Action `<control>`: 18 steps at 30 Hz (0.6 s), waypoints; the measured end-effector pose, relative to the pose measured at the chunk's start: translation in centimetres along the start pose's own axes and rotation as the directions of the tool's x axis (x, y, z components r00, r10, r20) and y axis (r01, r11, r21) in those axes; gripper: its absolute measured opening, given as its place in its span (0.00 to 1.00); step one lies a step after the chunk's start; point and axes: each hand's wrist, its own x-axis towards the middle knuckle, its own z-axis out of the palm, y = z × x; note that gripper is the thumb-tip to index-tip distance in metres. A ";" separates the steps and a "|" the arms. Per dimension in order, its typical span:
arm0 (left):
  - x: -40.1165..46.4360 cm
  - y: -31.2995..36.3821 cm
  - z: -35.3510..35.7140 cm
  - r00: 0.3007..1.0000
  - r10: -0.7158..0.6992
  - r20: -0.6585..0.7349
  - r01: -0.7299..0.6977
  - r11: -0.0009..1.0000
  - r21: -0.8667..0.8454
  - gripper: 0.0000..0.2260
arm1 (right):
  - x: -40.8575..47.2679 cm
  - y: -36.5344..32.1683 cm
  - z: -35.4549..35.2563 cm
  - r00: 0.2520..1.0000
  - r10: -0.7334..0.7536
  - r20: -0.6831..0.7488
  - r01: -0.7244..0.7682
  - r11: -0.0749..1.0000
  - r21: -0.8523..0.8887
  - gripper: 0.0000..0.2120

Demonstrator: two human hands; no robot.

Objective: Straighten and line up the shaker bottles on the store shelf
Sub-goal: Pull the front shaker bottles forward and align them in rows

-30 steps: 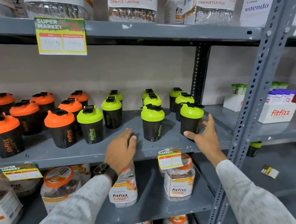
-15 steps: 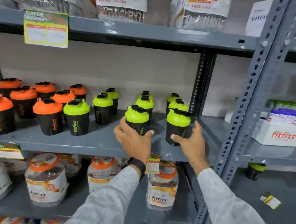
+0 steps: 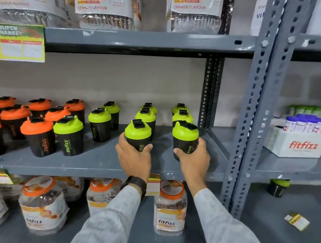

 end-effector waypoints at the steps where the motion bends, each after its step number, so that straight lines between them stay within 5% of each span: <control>1: -0.1 -0.2 -0.1 0.999 0.019 0.032 -0.019 1.000 0.002 0.42 | -0.1 0.0 -0.2 1.000 0.002 -0.023 -0.002 1.000 0.002 0.34; 11: -0.4 -0.3 -0.4 0.979 0.085 0.188 -0.091 0.995 0.027 0.39 | -1.5 -0.6 0.2 0.987 0.011 -0.162 -0.017 0.999 -0.037 0.38; 18: -0.7 -0.2 -0.2 0.982 0.076 0.175 -0.087 0.995 0.055 0.40 | -2.1 -1.0 1.1 0.978 -0.018 -0.210 0.003 0.997 -0.074 0.38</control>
